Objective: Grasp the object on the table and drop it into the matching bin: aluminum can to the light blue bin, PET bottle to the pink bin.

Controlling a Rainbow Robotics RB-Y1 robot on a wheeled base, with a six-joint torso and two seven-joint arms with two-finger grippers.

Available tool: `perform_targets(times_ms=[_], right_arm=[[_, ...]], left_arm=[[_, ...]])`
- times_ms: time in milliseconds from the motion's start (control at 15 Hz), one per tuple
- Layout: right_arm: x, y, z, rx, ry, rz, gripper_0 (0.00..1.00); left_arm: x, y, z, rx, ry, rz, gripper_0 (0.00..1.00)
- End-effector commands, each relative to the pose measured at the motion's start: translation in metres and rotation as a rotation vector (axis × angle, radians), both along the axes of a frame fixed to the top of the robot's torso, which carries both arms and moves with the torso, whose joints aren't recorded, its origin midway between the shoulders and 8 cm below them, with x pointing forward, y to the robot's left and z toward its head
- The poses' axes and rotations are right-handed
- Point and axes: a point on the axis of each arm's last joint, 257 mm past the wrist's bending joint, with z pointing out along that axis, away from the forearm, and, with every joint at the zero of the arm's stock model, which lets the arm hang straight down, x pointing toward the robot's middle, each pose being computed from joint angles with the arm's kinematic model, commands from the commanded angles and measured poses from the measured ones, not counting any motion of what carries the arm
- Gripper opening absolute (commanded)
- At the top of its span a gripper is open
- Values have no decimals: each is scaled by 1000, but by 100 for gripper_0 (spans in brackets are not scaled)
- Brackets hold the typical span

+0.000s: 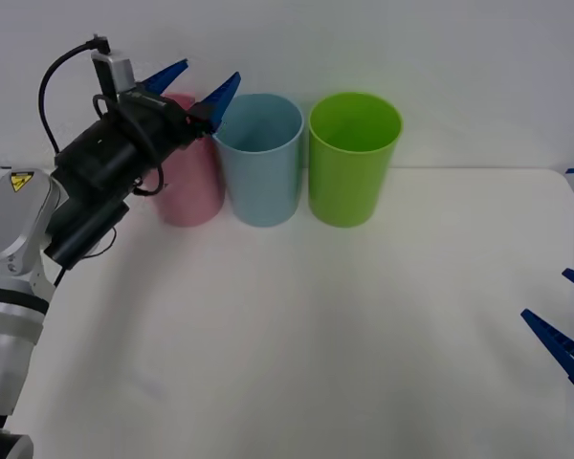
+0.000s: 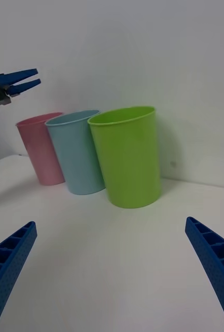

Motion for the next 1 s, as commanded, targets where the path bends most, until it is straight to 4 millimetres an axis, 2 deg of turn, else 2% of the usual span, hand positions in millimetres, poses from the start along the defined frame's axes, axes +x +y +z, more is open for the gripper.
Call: perform_targets(times_ms=[67, 533, 1000], right_arm=[[0, 0, 0, 0, 0, 0, 100], [0, 0, 0, 0, 0, 0, 100], [0, 0, 0, 0, 0, 0, 100]], left_arm=[[-10, 19, -4, -10, 7, 7, 100], [-40, 77, -14, -18, 14, 35, 100], [-87, 132, -45, 49, 33, 1, 100]])
